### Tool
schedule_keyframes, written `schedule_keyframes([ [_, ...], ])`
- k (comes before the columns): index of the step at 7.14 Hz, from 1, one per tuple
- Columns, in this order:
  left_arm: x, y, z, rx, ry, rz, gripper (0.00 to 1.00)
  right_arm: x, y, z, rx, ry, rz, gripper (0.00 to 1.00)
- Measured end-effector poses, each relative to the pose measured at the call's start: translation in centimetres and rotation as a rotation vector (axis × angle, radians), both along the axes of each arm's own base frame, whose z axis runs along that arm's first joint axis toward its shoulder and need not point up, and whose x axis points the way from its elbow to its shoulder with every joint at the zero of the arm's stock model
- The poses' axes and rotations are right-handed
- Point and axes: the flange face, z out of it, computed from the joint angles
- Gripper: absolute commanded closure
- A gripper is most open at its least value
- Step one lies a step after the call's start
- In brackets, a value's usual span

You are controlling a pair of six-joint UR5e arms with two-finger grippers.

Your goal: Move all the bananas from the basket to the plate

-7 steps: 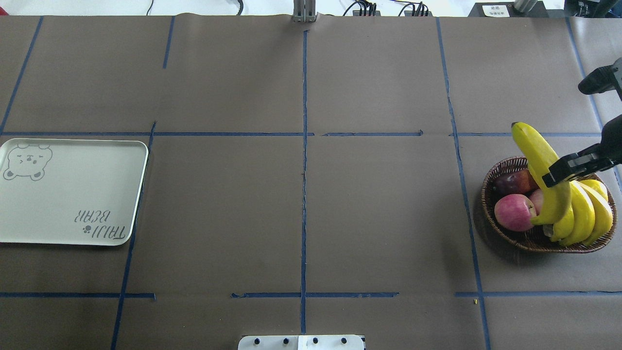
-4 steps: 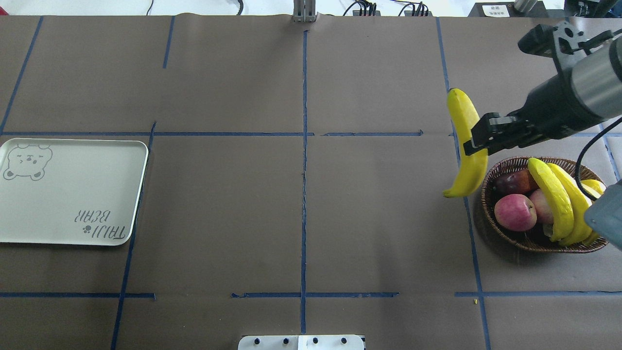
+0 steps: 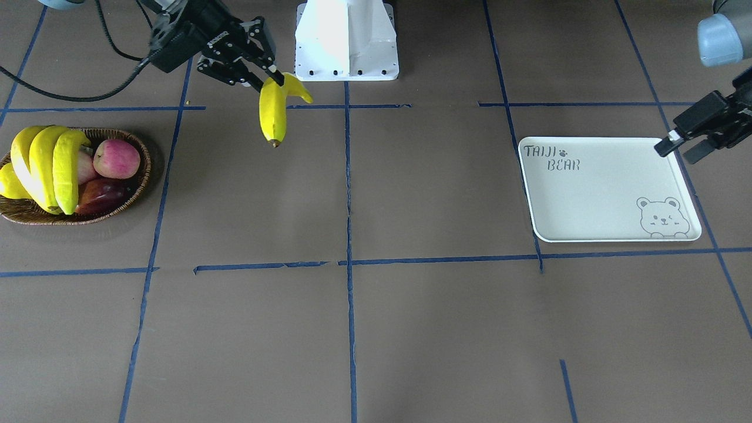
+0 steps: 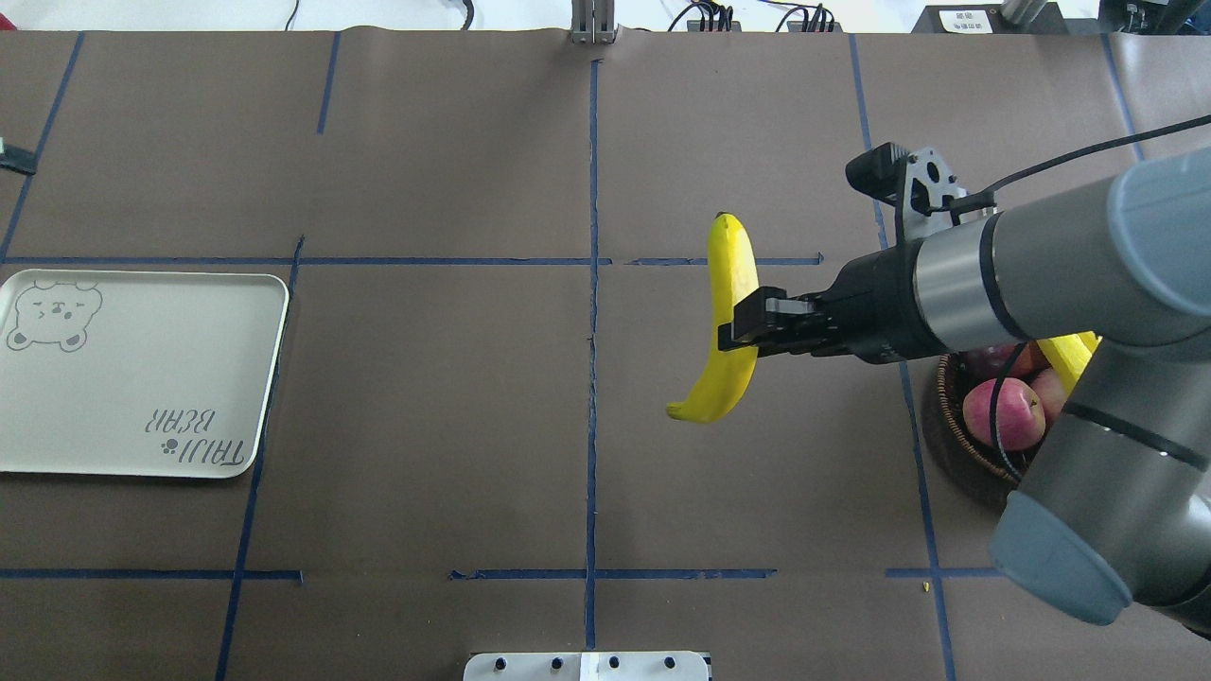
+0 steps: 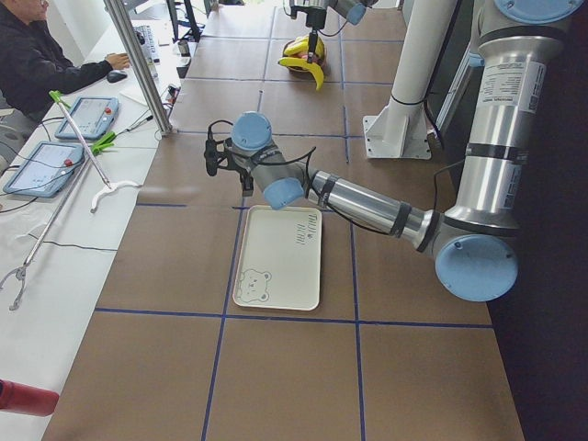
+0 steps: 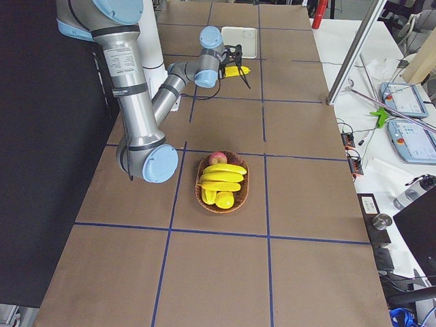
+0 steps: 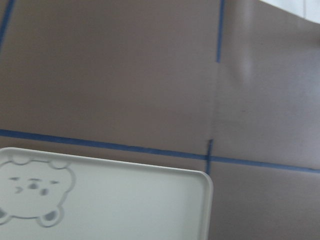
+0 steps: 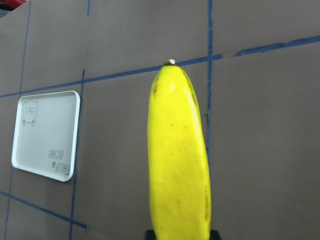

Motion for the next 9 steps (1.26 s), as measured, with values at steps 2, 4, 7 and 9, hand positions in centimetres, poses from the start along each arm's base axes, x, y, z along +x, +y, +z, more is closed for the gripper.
schedule_keyframes([
  [2, 9.2, 0.2, -10.8, -0.095, 0.145, 0.068, 0.01, -3.7, 2.0, -2.9, 0.028, -0.053, -0.028, 1.0],
  [4, 15.6, 3.0, -18.6, -0.163, 0.256, 0.097, 0.02, -5.8, 2.7, -4.0, 0.037, -0.061, -0.025, 1.0],
  [7, 25.4, 8.8, -23.6, -0.13, 0.32, 0.134, 0.02, -6.1, 2.9, -4.5, 0.042, -0.069, -0.023, 1.0],
  [9, 29.1, 11.4, -24.6, -0.122, 0.334, 0.142, 0.02, -6.1, 2.9, -5.0, 0.046, -0.08, -0.024, 1.0],
])
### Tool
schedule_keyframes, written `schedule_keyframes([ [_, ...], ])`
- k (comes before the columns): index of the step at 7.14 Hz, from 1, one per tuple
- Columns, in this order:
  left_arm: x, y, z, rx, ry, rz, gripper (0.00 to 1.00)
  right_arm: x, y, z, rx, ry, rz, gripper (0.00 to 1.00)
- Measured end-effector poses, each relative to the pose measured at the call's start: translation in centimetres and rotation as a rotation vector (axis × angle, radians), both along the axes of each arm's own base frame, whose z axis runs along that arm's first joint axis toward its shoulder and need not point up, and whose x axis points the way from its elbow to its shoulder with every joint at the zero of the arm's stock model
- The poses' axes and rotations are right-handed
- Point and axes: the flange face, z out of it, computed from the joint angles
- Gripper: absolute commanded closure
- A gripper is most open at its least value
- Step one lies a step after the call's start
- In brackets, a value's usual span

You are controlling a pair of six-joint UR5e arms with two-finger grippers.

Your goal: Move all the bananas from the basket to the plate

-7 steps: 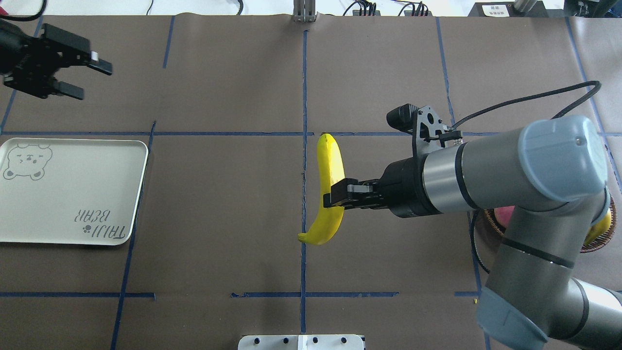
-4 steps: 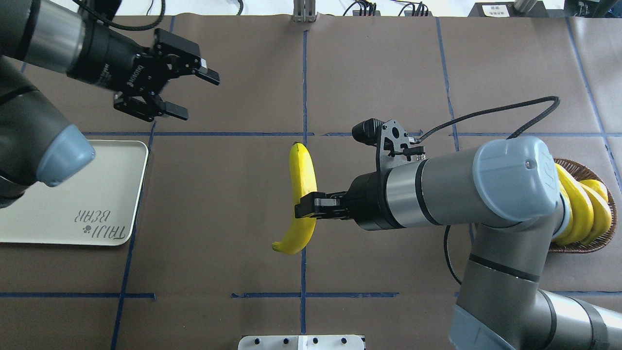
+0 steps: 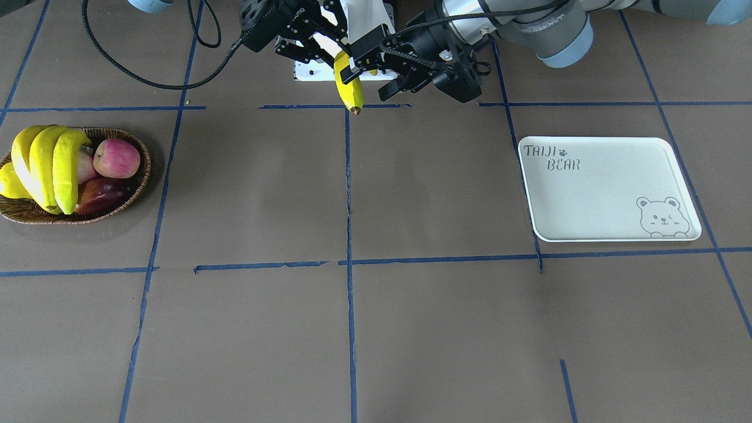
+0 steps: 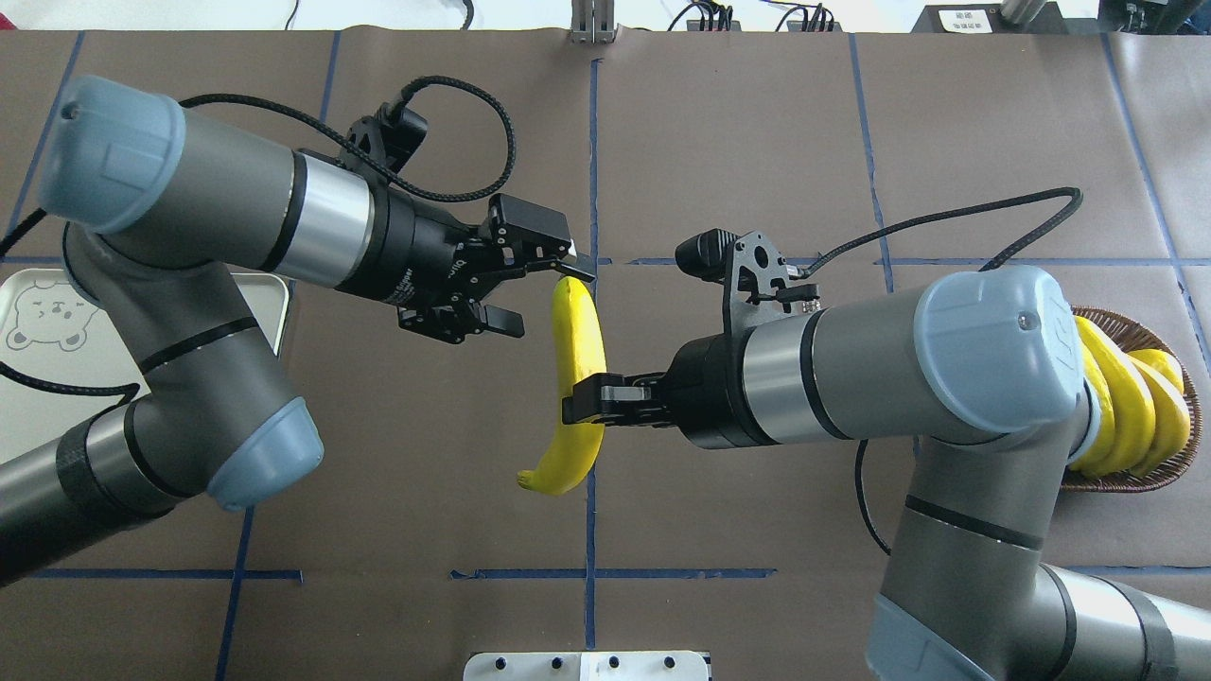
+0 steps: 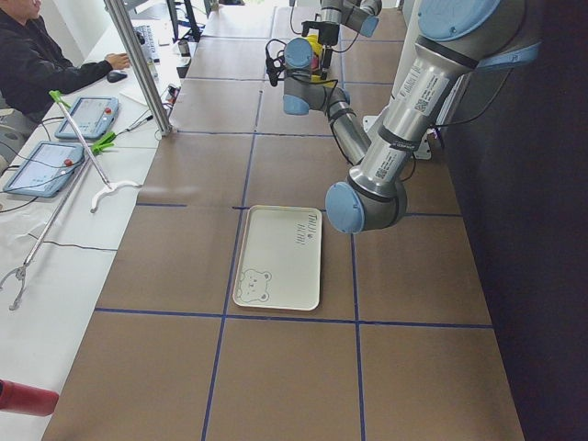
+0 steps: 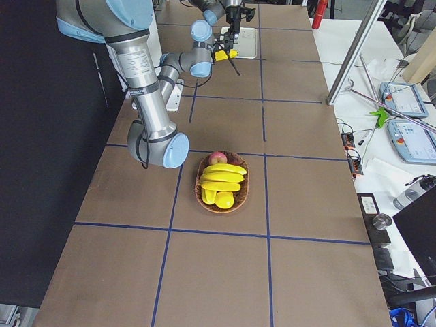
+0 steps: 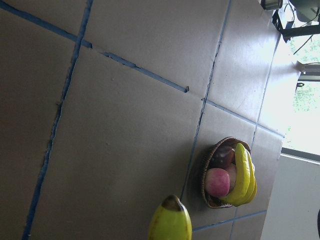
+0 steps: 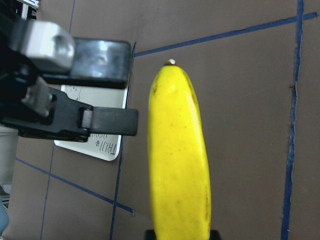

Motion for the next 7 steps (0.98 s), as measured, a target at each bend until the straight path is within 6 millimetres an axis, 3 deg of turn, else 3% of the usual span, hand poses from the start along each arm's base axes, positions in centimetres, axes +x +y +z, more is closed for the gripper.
schedule_keyframes([
  [1, 1.6, 1.2, -0.1, 0.0, 0.002, 0.002, 0.05, 0.0, 0.0, -0.2, 0.002, -0.004, 0.0, 1.0],
  [2, 2.7, 2.0, -0.1, 0.0, 0.0, 0.002, 0.29, 0.1, 0.0, -0.3, 0.004, -0.007, 0.0, 1.0],
  [3, 3.3, 2.5, 0.1, -0.001, -0.002, 0.003, 0.78, 0.1, 0.0, -0.3, 0.005, -0.008, -0.002, 1.0],
  [4, 3.3, 2.6, 0.2, 0.0, -0.003, 0.004, 1.0, 0.2, 0.0, -0.3, 0.006, -0.009, -0.003, 1.0],
  [5, 3.3, 2.8, 0.2, 0.001, -0.003, 0.004, 1.0, 0.2, 0.1, -0.2, 0.005, -0.008, -0.005, 0.9],
  [6, 3.2, 2.7, 0.2, 0.0, -0.005, 0.003, 1.0, 0.4, 0.1, -0.1, 0.006, -0.008, -0.004, 0.01],
  [7, 3.0, 2.5, 0.1, -0.003, -0.009, 0.002, 1.0, 0.4, 0.0, -0.1, 0.006, -0.008, -0.003, 0.0],
])
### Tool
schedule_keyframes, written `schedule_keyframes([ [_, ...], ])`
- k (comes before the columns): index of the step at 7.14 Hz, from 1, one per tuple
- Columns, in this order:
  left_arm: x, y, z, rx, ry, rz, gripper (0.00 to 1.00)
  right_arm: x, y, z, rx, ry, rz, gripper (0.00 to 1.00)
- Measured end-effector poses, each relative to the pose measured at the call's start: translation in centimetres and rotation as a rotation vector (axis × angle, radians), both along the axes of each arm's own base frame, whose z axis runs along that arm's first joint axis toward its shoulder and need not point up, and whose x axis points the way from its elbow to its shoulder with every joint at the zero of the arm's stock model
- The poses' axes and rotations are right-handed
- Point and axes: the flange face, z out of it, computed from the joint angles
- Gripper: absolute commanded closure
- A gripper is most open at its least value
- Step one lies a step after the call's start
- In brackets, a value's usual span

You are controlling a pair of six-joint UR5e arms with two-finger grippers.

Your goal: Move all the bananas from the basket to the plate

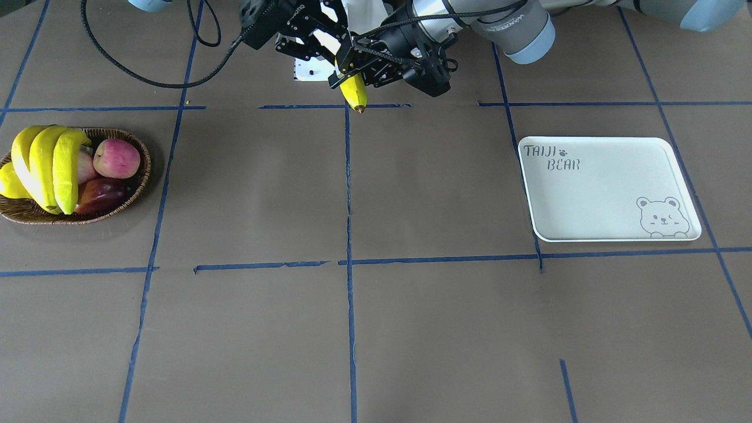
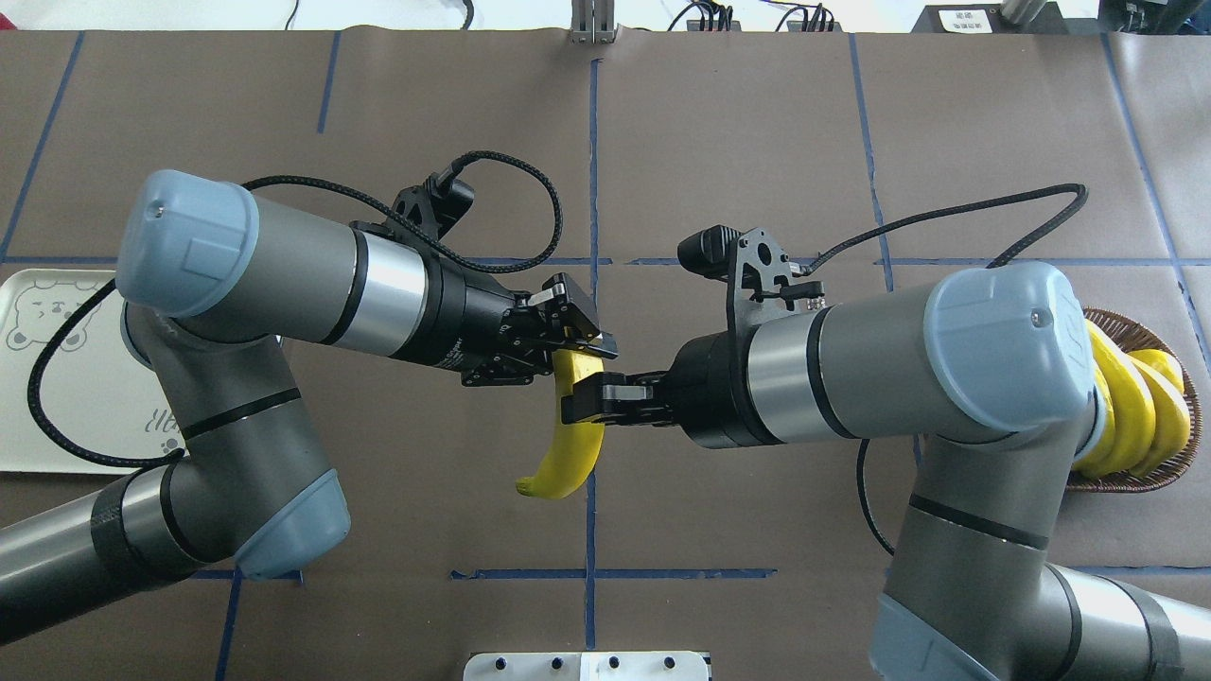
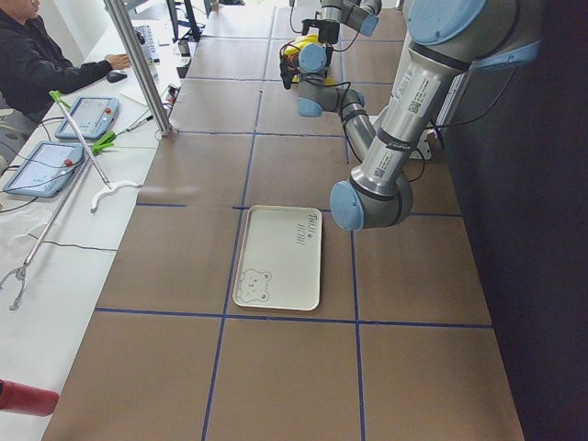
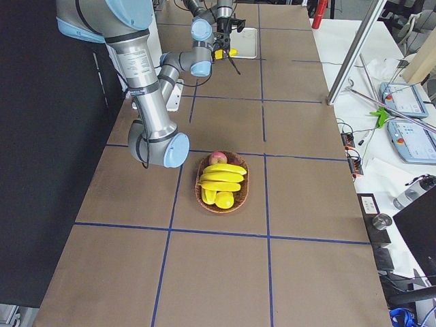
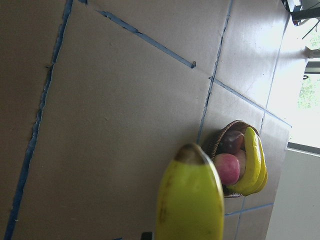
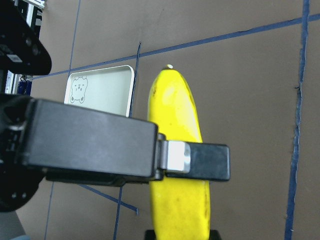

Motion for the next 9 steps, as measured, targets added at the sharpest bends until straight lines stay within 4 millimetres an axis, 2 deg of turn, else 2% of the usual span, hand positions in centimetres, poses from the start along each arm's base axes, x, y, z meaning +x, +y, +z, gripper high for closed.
schedule_keyframes([
  [3, -0.9, -1.2, 0.3, -0.014, -0.02, -0.025, 1.0, 1.1, 0.3, 0.0, 0.002, -0.005, -0.002, 0.0],
  [4, -1.8, -2.6, 1.4, -0.035, -0.054, -0.043, 1.0, 2.1, 0.7, 0.2, 0.002, -0.006, -0.004, 0.0],
  [5, -3.7, -4.8, 3.6, -0.056, -0.132, -0.053, 1.0, 3.3, 0.7, 0.5, -0.006, 0.008, -0.005, 0.0],
  [6, -7.1, -7.6, 6.7, -0.05, -0.228, -0.062, 1.0, 4.8, -0.3, 1.0, -0.028, 0.042, 0.004, 0.0],
  [7, -10.6, -9.3, 10.5, -0.033, -0.311, -0.074, 1.0, 6.3, -1.8, 1.6, -0.055, 0.084, 0.022, 0.0],
  [9, -17.2, -10.8, 22.8, -0.008, -0.5, -0.088, 1.0, 8.6, -5.0, 3.5, -0.13, 0.19, 0.081, 0.0],
])
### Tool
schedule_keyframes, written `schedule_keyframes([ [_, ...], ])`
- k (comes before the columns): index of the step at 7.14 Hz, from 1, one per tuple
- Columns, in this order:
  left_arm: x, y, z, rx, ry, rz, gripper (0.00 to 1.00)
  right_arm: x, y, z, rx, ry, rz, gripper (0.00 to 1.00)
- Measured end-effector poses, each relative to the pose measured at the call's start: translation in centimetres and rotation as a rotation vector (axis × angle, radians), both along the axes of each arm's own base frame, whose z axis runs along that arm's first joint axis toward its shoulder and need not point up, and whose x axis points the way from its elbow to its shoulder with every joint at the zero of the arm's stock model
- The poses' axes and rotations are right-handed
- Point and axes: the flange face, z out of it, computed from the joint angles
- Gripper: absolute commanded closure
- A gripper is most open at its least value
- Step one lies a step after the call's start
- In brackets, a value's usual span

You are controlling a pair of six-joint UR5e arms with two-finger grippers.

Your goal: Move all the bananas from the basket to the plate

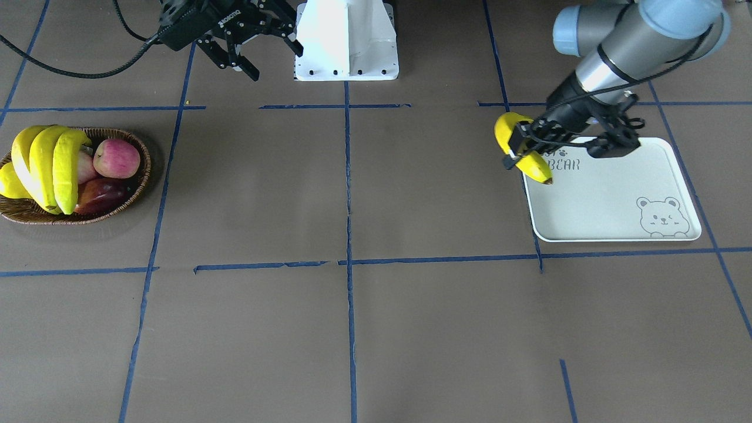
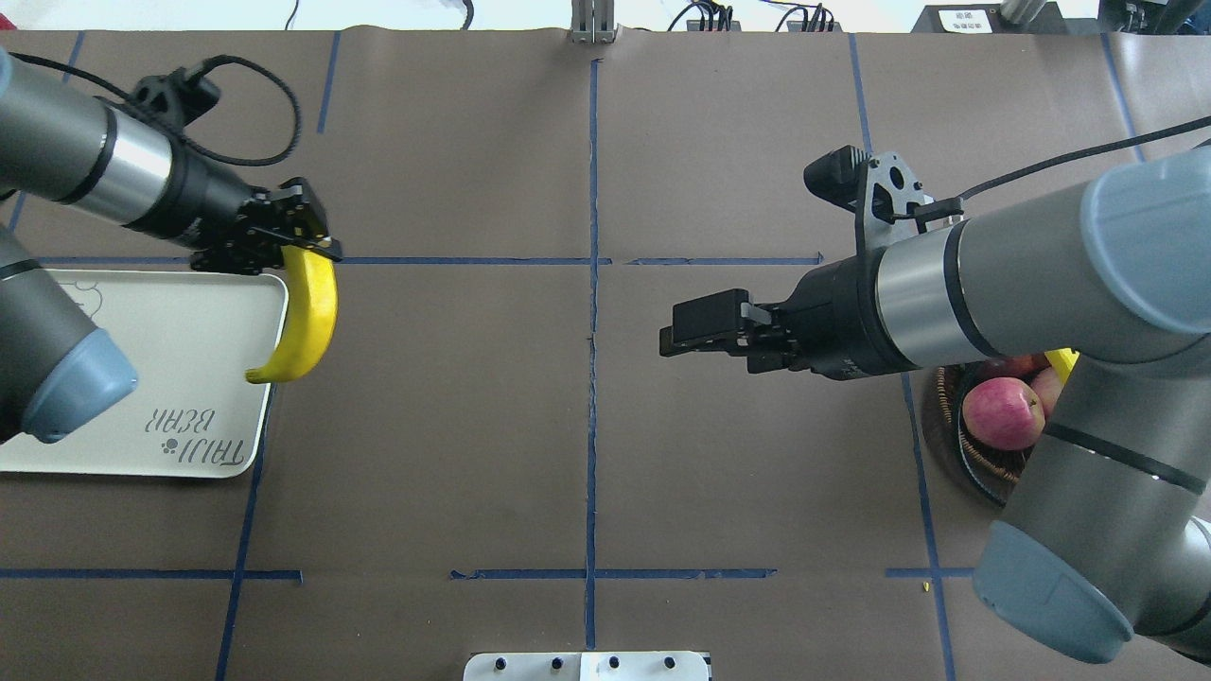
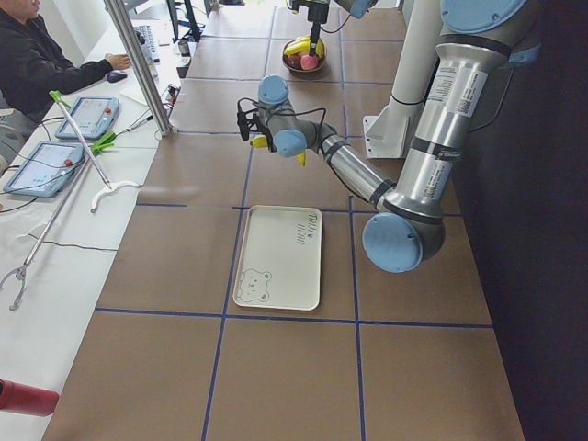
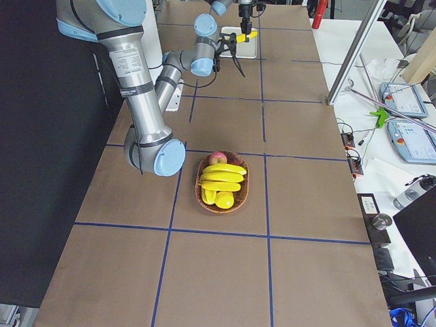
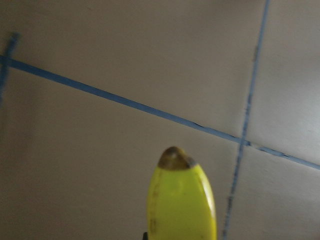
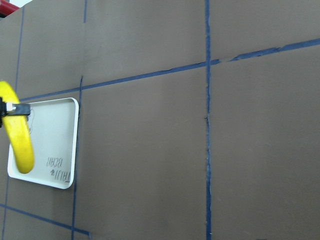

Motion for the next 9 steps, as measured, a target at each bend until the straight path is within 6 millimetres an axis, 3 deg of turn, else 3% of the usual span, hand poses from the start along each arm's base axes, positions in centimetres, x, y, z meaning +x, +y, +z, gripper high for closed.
schedule_keyframes([
  [1, -3.0, -0.2, 6.1, -0.019, -0.082, -0.007, 1.0, 1.0, -1.5, 0.9, -0.04, 0.059, 0.034, 0.0],
  [3, -6.8, 1.0, 16.2, -0.039, -0.242, -0.003, 1.0, 2.3, -3.3, 2.2, -0.064, 0.142, 0.064, 0.0],
  [5, -7.9, 1.7, 23.3, -0.052, -0.356, 0.031, 1.0, 2.4, -3.7, 2.6, -0.063, 0.168, 0.063, 0.0],
  [6, -7.9, 1.6, 25.1, -0.066, -0.38, 0.04, 1.0, 2.4, -3.7, 2.6, -0.062, 0.17, 0.062, 0.0],
  [7, -7.8, 1.5, 26.1, -0.077, -0.391, 0.044, 0.44, 2.4, -3.7, 2.6, -0.061, 0.17, 0.062, 0.0],
  [8, -7.8, 1.4, 26.5, -0.079, -0.399, 0.042, 0.01, 2.4, -3.7, 2.5, -0.06, 0.169, 0.062, 0.0],
  [9, -7.8, 1.3, 26.5, -0.073, -0.404, 0.037, 0.0, 2.5, -3.8, 2.5, -0.059, 0.168, 0.064, 0.0],
])
